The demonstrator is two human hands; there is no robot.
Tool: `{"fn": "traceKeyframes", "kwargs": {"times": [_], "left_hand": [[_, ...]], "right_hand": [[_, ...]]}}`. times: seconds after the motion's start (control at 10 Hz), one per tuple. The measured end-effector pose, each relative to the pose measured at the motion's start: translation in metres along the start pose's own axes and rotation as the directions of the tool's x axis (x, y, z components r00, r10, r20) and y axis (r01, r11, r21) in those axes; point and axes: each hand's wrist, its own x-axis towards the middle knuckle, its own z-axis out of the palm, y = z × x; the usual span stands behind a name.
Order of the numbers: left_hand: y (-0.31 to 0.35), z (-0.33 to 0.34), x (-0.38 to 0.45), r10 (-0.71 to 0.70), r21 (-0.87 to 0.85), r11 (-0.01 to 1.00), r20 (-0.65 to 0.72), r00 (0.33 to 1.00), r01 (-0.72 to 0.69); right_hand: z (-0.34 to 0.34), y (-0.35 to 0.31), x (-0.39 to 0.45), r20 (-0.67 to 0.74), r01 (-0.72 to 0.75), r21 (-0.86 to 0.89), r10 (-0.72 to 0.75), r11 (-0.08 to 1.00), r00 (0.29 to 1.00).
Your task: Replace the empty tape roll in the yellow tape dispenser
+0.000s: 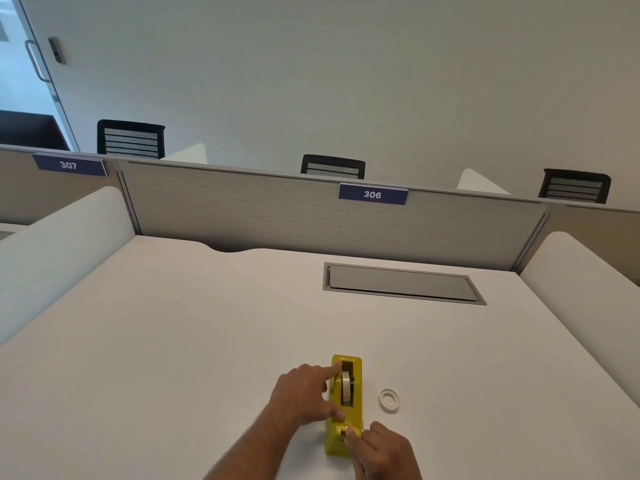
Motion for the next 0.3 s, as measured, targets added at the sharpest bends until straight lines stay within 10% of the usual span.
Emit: {"fn": "traceKeyframes", "kwargs": {"times": [0.3], "left_hand": [[-0.011, 0.005, -0.008, 0.068, -0.036, 0.997, -0.141, 0.988, -0.074]], "right_hand": [[-0.034, 0.009, 0.019, 0.196, -0.232, 0.338, 0.173, 0.912, 0.965]]}}
